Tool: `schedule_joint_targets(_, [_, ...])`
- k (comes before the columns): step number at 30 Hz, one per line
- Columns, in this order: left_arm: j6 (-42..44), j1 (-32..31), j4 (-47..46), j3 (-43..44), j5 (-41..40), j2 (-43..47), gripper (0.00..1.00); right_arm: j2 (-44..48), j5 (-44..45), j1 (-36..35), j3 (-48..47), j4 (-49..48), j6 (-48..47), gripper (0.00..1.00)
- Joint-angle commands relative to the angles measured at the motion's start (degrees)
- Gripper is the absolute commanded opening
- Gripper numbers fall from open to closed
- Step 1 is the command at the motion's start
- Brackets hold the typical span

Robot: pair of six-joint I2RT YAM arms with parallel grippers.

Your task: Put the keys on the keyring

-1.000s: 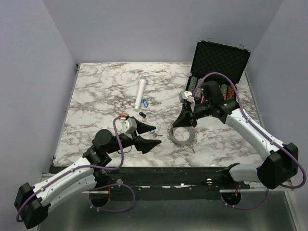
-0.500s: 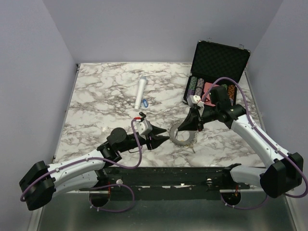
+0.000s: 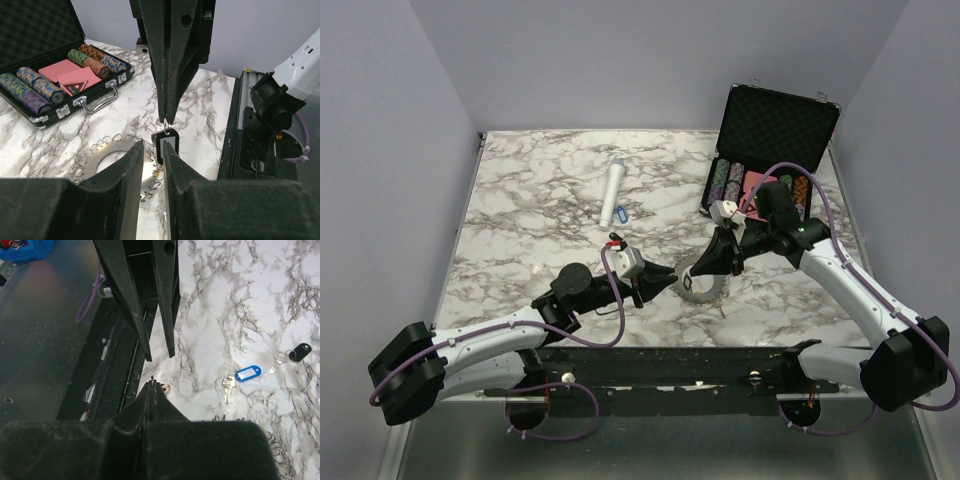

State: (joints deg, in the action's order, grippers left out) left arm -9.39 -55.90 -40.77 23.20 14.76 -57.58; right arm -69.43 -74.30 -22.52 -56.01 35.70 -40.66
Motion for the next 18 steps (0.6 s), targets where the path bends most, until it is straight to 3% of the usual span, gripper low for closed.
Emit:
schedule_joint_targets(1, [0.9, -0.4, -3.3, 2.6, -0.7, -2.3, 0.29, 0.0, -2.5, 0.2, 0.6, 0.8, -1.6, 0.0])
schedule_joint_targets(18, [-2.0, -0.4, -4.4, 4.0, 4.3, -6.3, 0.29, -0.5, -2.3, 0.1, 0.6, 1.0, -1.9, 0.0])
